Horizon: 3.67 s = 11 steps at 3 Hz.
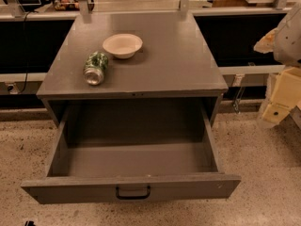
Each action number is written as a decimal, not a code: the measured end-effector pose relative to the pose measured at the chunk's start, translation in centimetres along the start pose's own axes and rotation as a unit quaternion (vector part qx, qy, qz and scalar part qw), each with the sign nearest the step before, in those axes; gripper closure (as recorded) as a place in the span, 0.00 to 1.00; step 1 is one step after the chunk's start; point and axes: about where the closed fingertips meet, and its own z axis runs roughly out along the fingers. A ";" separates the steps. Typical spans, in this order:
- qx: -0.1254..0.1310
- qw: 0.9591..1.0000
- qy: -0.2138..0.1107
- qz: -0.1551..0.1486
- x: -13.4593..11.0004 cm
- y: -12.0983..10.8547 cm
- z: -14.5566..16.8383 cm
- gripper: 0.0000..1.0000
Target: Place green can into top drawer
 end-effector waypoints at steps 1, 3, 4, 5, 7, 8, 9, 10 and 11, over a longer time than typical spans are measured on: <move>0.000 1.000 0.000 0.000 0.0 0.0 0.0 0.00; -0.044 0.981 0.009 -0.187 -11.0 5.9 7.6 0.00; -0.065 0.940 -0.036 -0.333 -17.7 13.4 11.7 0.00; -0.087 0.921 -0.076 -0.373 -19.3 17.0 13.9 0.00; -0.105 0.860 -0.060 -0.496 -24.3 13.6 13.4 0.00; -0.108 0.797 -0.050 -0.593 -29.4 10.1 13.1 0.00; -0.084 0.733 -0.057 -0.673 -35.3 7.5 12.9 0.00; -0.064 0.714 -0.071 -0.693 -37.4 7.1 12.0 0.00; -0.068 0.709 -0.044 -0.701 -37.3 6.5 12.1 0.00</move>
Offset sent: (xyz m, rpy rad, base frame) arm 0.0154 0.1466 -0.1066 -0.2052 0.1463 0.3977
